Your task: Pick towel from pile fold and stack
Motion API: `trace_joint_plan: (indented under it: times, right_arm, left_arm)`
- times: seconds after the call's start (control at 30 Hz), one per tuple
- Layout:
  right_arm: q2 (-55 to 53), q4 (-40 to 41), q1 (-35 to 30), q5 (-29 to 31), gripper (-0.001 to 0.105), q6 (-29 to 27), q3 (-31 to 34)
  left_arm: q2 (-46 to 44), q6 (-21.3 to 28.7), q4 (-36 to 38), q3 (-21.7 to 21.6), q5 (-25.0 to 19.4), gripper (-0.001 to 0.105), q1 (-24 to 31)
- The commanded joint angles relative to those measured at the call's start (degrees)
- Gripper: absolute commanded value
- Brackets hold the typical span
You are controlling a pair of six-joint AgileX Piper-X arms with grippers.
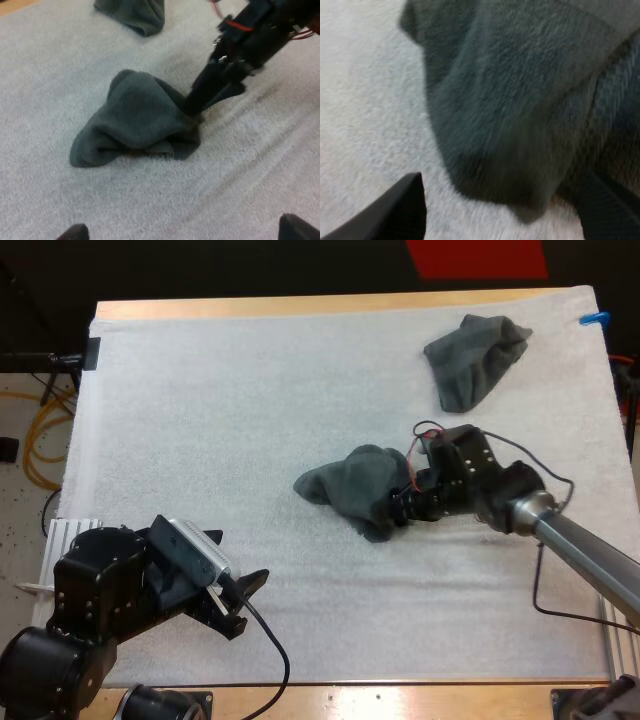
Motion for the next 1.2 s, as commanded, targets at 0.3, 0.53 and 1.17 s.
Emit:
trace_joint_plan:
  times: [0.3, 0.53, 1.17]
  right_arm:
    - [7.8, -13.8, 0.0, -3.0, 0.026, 10.4, -0.5]
    - [4.9, -14.2, 0.0, 0.3, 0.000, 5.3, -1.1]
    - [-23.1, 3.8, 0.1, 30.8, 0.000, -19.9, 0.2]
  left_arm:
    - [-0.1, -0.4, 0.3, 0.1, 0.4, 0.071, -0.2]
    - [-0.1, -0.4, 0.3, 0.1, 0.4, 0.071, -0.2]
    - [-0.1, -0.4, -0.4, 0.1, 0.4, 0.071, -0.2]
